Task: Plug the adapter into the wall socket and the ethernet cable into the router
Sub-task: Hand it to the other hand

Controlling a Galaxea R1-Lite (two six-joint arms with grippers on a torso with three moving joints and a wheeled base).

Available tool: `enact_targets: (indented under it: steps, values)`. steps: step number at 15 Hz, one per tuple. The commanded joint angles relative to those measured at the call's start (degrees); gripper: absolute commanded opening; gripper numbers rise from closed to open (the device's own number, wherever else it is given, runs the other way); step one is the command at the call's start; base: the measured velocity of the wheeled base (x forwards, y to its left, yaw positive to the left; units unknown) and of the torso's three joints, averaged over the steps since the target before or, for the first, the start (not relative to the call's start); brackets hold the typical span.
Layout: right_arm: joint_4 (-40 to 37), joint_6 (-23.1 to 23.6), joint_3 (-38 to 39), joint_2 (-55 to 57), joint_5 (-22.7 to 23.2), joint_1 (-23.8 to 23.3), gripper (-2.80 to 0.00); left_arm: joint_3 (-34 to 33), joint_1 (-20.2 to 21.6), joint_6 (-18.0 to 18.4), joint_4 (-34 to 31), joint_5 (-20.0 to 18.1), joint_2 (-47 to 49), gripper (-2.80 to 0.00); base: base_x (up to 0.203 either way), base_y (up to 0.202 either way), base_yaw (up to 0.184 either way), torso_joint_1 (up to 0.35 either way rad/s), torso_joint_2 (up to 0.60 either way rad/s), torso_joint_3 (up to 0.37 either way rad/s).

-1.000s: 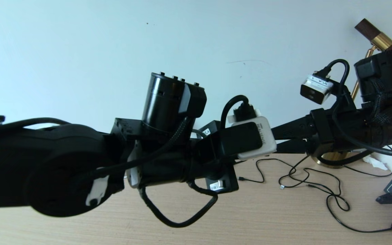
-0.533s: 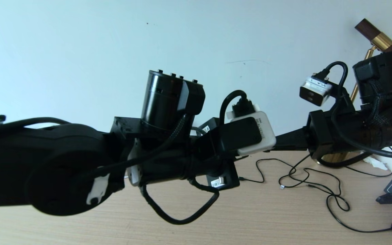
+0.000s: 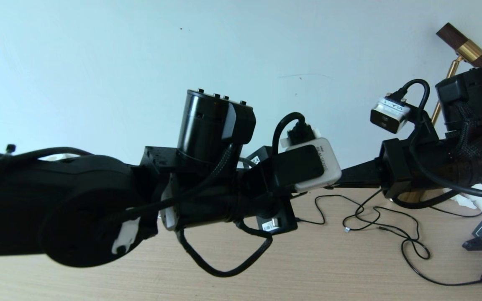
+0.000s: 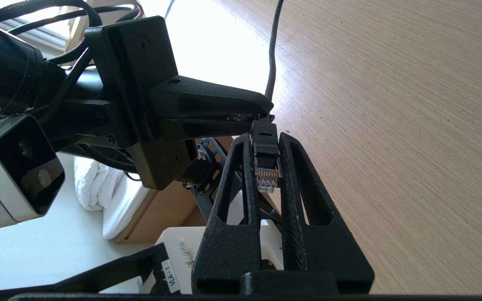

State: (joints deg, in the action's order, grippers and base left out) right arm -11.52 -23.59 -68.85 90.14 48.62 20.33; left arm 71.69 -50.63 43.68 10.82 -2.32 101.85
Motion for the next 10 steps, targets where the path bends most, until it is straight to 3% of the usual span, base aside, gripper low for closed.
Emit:
enact_targets:
  steps: [1,2,4,7,10]
  values:
    - [-0.1,-0.1,0.0,-0.2,0.3,0.0,-2.80,-0.5,0.0,0.1,0.1,0.4,-0.2,-2.80,0.000,0.000,0.000,0.000,0.00,0.000]
    - [-0.1,-0.1,0.0,-0.2,0.3,0.0,-2.80,-0.6,-0.1,-0.1,0.1,0.4,-0.2,-2.80,0.000,0.000,0.000,0.000,0.00,0.000]
    - [-0.1,-0.1,0.0,-0.3,0.3,0.1,-2.80,-0.9,-0.5,-1.2,0.1,0.2,-0.3,0.00,0.000,0.000,0.000,0.000,0.00,0.000]
    - [-0.2,-1.5,-0.5,-0.3,0.4,0.0,-2.80,-0.9,-0.9,-1.7,0.9,0.8,-0.9,0.00,0.000,0.000,0.000,0.000,0.00,0.000]
    - [-0.1,-8.7,-1.9,-0.2,1.2,-0.1,-2.80,-3.2,-0.9,0.4,1.2,1.0,-4.0,0.00,0.000,0.000,0.000,0.000,0.00,0.000]
